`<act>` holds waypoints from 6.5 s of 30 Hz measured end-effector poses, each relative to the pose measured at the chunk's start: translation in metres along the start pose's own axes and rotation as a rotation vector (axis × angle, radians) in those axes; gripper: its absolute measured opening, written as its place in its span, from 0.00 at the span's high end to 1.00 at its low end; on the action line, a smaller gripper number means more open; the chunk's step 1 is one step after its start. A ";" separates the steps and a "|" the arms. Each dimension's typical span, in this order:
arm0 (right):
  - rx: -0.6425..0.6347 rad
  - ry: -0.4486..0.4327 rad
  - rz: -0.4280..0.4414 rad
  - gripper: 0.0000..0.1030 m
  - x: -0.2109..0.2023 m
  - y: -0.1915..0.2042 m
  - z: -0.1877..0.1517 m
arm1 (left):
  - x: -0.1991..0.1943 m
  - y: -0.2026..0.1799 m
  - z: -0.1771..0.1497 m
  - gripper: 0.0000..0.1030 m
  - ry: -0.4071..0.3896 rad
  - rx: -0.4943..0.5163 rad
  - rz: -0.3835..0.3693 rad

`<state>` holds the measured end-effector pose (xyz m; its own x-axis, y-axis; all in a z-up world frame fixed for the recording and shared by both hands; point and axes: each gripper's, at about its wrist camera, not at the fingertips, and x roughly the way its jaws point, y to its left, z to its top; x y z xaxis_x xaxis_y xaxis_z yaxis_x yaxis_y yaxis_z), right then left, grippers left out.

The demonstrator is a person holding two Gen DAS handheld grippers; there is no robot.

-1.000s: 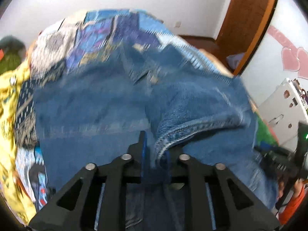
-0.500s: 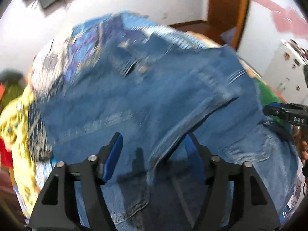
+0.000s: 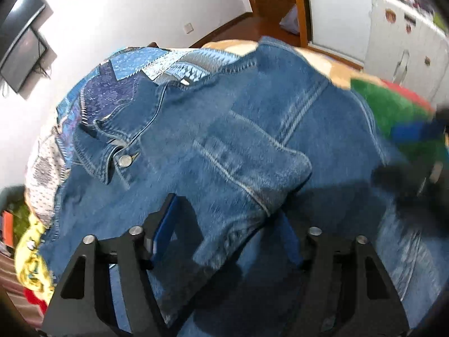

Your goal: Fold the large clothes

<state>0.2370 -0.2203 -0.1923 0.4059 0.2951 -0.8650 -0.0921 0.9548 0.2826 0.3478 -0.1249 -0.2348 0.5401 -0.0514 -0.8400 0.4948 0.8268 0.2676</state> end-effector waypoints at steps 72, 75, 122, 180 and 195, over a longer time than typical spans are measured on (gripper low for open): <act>0.056 -0.031 -0.074 0.80 0.064 -0.013 0.116 | 0.018 0.335 -0.150 0.80 -0.021 -0.857 -0.071; -0.046 -0.041 -0.115 0.85 0.054 0.003 0.122 | 0.006 0.328 -0.136 0.89 -0.022 -0.789 -0.017; -0.400 -0.207 -0.112 0.37 -0.025 0.123 0.120 | -0.127 0.289 -0.128 0.38 -0.120 -0.646 0.161; 0.066 -0.051 0.188 0.88 -0.065 0.025 -0.049 | -0.176 0.141 -0.316 0.89 -0.111 -1.055 -0.099; -0.163 -0.244 0.173 0.90 -0.081 0.088 0.052 | -0.206 0.239 -0.217 0.92 -0.354 -0.935 0.029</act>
<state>0.2435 -0.1624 -0.0757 0.5752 0.4550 -0.6798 -0.3145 0.8901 0.3297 0.2066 0.2045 -0.1001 0.7903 -0.0621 -0.6096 -0.1742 0.9310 -0.3207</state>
